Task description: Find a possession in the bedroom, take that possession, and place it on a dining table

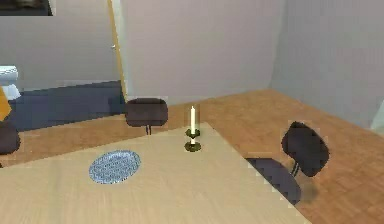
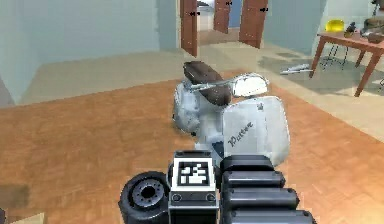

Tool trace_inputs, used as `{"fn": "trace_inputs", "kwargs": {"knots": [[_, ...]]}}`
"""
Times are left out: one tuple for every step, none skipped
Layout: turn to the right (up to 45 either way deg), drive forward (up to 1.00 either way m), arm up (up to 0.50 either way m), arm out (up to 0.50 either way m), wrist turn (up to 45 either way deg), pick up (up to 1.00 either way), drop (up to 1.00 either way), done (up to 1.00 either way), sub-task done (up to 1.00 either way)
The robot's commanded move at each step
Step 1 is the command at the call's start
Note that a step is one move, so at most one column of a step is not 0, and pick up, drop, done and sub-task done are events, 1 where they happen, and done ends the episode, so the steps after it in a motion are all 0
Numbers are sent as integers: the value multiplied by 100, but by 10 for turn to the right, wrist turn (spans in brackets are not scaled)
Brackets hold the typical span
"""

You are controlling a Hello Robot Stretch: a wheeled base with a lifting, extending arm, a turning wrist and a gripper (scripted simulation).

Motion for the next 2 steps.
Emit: {"fn": "trace_inputs", "kwargs": {"knots": [[-450, 0, 0, 0, 0, 0, 0, 0, 0], [-450, 0, 0, 0, 0, 0, 0, 0, 0]]}}
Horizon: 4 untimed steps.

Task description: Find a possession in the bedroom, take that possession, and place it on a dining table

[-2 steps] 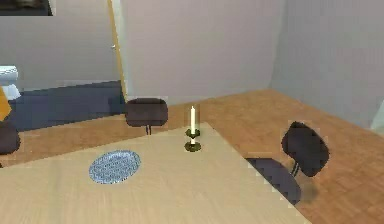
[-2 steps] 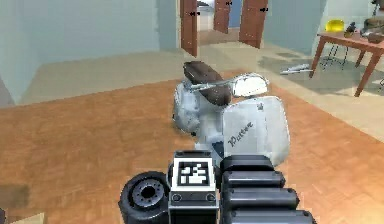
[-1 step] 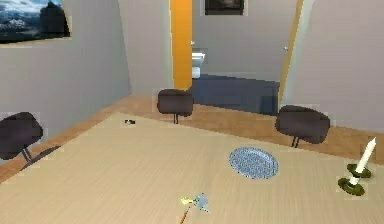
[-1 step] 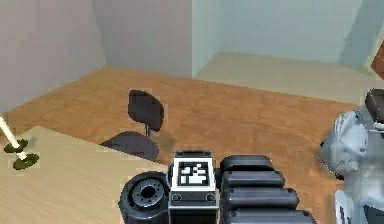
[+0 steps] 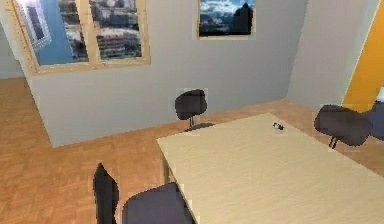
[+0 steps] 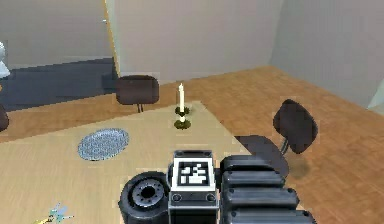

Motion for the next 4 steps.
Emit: {"fn": "trace_inputs", "kwargs": {"knots": [[-90, 0, 0, 0, 0, 0, 0, 0, 0], [0, 0, 0, 36, 0, 0, 0, 0, 0], [0, 0, 0, 0, 390, 0, 0, 0, 0], [0, 0, -4, 0, 0, 0, 0, 0, 0]]}}
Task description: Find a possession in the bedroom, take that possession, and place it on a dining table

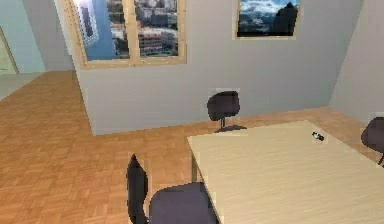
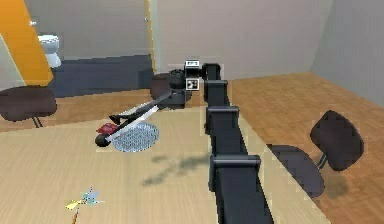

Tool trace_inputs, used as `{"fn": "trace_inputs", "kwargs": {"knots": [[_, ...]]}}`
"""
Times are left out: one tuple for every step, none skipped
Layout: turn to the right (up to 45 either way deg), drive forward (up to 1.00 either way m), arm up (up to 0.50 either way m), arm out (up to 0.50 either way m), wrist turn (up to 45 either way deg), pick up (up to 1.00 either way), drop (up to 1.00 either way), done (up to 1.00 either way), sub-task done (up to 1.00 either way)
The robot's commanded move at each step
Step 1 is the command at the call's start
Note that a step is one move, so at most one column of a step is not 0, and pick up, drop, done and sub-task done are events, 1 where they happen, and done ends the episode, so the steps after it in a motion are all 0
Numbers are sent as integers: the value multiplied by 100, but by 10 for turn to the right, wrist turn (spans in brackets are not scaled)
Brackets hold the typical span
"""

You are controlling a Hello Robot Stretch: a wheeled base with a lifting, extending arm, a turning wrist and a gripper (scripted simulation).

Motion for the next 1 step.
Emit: {"fn": "trace_inputs", "kwargs": {"knots": [[0, 0, -32, 0, 0, 0, 0, 0, 0]]}}
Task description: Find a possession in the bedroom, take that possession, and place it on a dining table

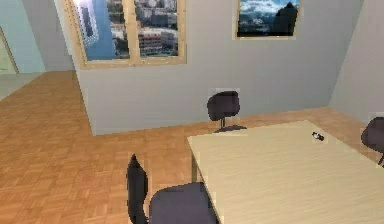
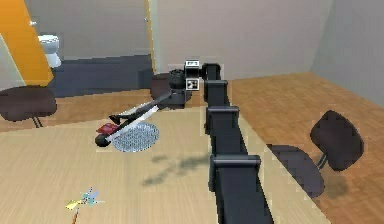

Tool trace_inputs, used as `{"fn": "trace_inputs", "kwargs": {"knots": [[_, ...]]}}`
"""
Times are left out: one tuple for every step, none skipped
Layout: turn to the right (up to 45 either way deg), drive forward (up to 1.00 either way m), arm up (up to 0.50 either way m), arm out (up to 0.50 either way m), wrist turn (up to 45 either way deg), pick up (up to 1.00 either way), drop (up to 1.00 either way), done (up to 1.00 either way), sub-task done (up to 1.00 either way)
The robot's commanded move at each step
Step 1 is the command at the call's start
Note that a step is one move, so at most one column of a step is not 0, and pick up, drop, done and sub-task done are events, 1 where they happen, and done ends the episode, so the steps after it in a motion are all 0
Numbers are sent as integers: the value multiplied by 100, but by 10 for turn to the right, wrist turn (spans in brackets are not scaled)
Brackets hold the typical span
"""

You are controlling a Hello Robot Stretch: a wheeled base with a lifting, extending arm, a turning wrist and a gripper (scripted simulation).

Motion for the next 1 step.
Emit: {"fn": "trace_inputs", "kwargs": {"knots": [[0, 0, 0, 0, 0, 0, 100, 0, 0]]}}
